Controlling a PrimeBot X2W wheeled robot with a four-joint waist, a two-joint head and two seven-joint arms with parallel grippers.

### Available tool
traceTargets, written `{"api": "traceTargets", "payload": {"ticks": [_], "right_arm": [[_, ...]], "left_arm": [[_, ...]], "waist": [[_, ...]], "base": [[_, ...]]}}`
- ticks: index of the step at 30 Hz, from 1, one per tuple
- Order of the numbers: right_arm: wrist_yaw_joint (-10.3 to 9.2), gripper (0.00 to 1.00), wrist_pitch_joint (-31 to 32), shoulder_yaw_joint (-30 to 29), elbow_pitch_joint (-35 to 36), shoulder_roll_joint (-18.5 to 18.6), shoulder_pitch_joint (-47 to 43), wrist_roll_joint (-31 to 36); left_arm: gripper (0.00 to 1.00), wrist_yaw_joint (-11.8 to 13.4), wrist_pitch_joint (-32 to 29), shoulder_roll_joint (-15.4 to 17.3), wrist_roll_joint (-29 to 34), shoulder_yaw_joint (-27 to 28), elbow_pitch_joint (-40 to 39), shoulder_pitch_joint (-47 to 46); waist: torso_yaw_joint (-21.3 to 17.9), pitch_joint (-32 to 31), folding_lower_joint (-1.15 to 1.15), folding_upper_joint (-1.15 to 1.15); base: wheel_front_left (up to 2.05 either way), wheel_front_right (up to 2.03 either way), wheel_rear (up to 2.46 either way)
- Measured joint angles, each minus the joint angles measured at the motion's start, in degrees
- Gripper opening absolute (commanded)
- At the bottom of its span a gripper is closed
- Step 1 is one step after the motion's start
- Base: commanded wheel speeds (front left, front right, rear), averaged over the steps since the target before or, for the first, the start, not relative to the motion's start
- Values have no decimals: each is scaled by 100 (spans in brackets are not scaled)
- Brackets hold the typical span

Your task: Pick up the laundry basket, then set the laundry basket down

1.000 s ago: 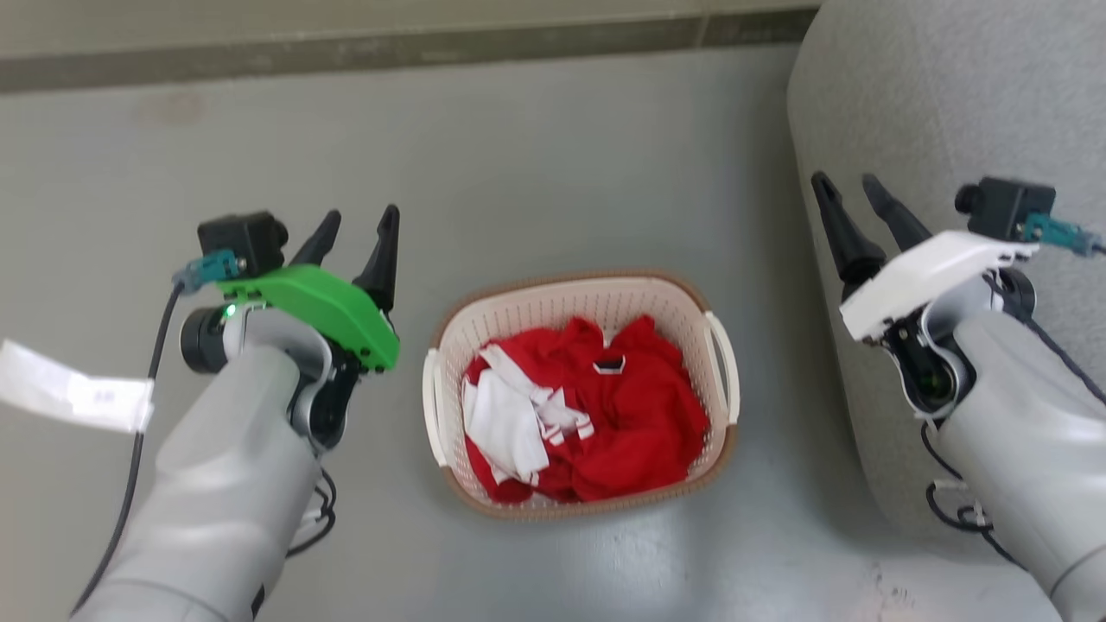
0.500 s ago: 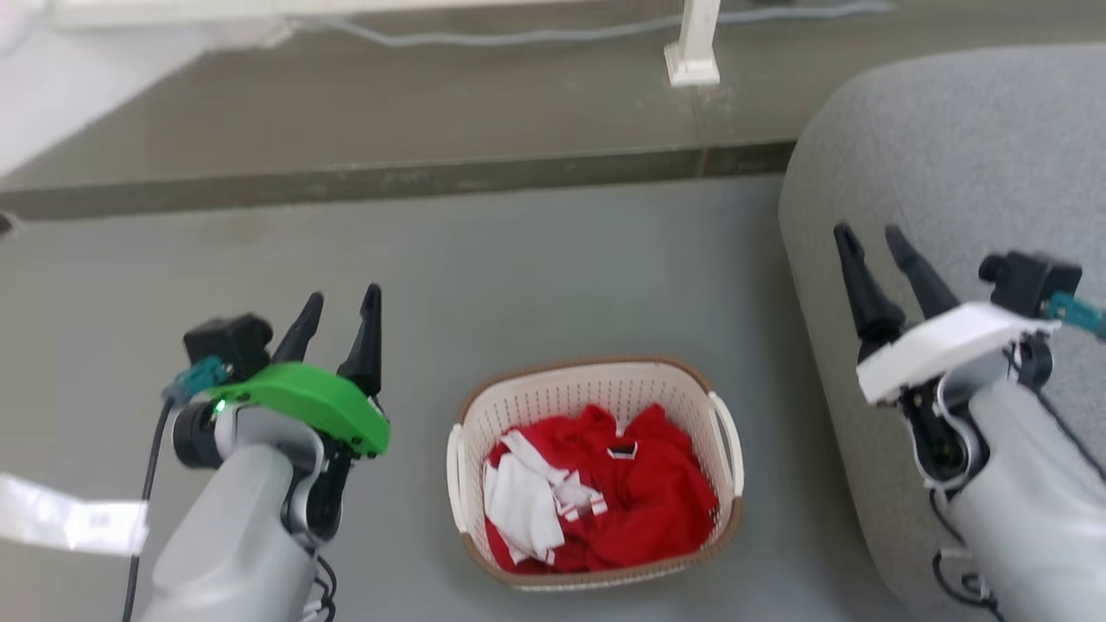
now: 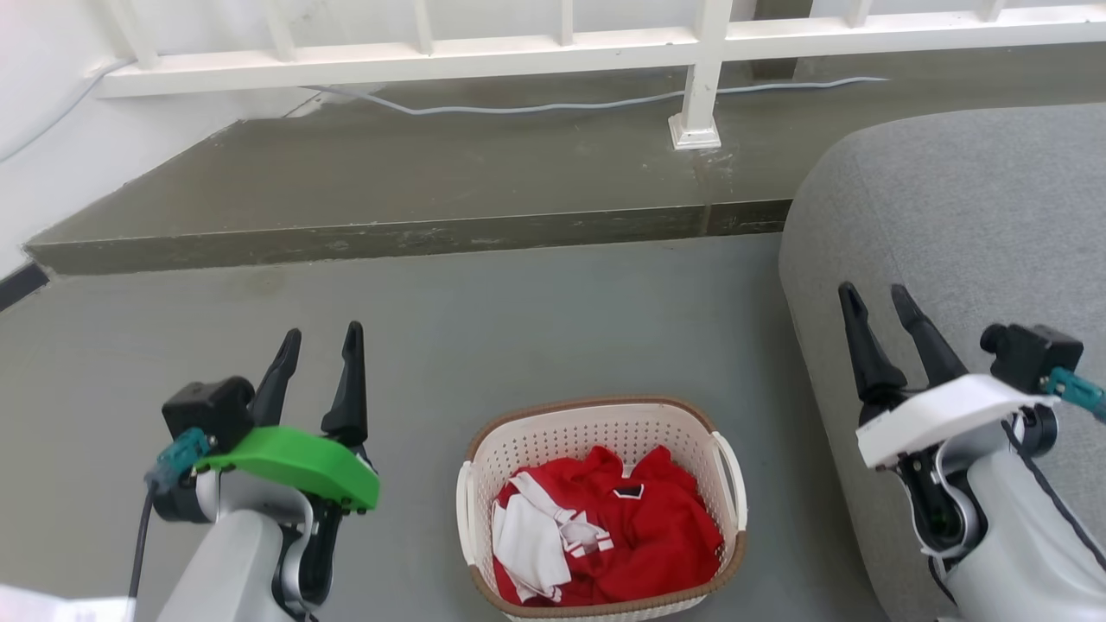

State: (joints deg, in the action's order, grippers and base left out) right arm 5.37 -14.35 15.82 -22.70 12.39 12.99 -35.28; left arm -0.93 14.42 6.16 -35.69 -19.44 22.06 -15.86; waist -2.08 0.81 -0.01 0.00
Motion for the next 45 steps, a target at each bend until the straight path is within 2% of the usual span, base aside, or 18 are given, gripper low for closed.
{"api": "traceTargets", "payload": {"ticks": [10, 18, 45], "right_arm": [[-1, 100, 0, -199, 263, -132, -426, 366], [1, 100, 0, -274, 441, -159, -558, 720], [60, 100, 0, -555, 564, -416, -803, 1071]], "left_arm": [[100, 46, 0, -129, 475, 308, -543, 564], [100, 43, 0, -201, 628, 458, -820, 856], [100, -118, 0, -327, 1115, 649, -1050, 1266]], "waist": [[-40, -20, 0, 0], [-56, 2, 0, 0], [-115, 22, 0, 0]], "base": [[0, 0, 0], [0, 0, 0], [0, 0, 0]]}}
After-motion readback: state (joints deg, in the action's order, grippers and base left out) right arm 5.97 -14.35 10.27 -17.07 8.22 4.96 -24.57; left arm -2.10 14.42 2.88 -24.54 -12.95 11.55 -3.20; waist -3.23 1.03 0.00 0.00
